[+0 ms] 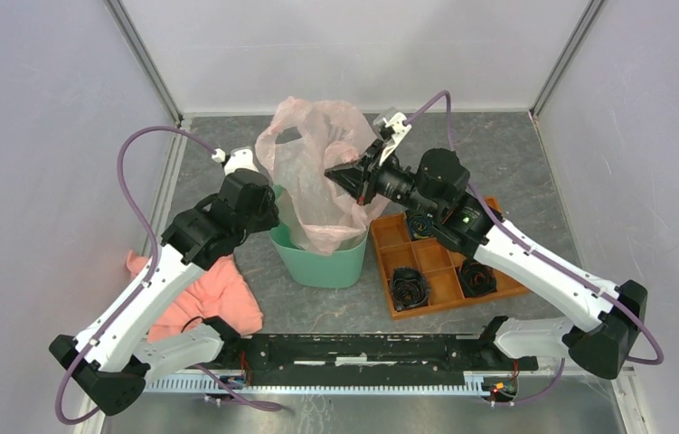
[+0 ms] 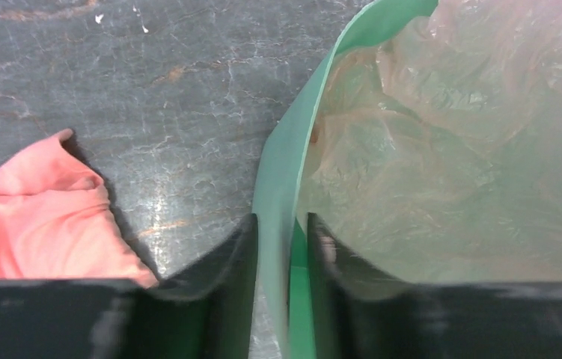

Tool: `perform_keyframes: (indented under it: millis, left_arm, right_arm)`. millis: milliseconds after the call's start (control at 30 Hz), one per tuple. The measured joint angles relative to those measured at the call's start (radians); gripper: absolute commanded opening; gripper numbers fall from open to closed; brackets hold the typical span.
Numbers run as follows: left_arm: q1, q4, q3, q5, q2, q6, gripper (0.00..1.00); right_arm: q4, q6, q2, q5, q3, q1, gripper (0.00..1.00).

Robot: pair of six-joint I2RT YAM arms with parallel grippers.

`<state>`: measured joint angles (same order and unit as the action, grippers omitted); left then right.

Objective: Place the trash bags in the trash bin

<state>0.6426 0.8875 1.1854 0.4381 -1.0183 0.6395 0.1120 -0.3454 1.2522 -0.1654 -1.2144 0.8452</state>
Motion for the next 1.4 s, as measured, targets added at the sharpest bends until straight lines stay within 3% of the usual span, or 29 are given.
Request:
perform_keyframes:
  millis: [133,233,533,767,1067,1167,1267,1400]
  left_arm:
    - [0.000,0.008,-0.008,-0.006,0.035,-0.013,0.71]
    - [0.000,0.056,0.011,-0.011,0.094,-0.014,0.83]
    - [0.000,0.279,0.206,-0.031,0.265,-0.033,1.00]
    - [0.000,0.278,0.407,-0.004,0.268,-0.035,1.00]
    - [0.000,0.116,0.447,0.163,-0.101,-0.031,1.00]
    - [-0.003,0.071,0.438,0.163,-0.183,-0.041,0.92]
    - [-0.007,0.056,0.437,0.173,-0.212,-0.056,0.75]
    - [-0.008,0.037,0.418,0.204,-0.193,-0.082,0.61]
  right_arm:
    - [0.019,-0.005,0.003,-0.108,0.025,0.014,0.01]
    - [0.010,0.014,0.036,-0.151,0.020,0.034,0.01]
    - [-0.194,0.145,0.143,-0.156,-0.066,0.051,0.01]
    - [-0.285,0.222,0.151,-0.193,-0.120,0.054,0.01]
    - [-0.324,0.236,0.148,-0.227,-0.121,0.065,0.01]
    - [-0.326,0.238,0.142,-0.227,-0.121,0.065,0.01]
    - [-0.333,0.240,0.130,-0.227,-0.121,0.065,0.01]
    - [-0.341,0.247,0.117,-0.227,-0.121,0.065,0.01]
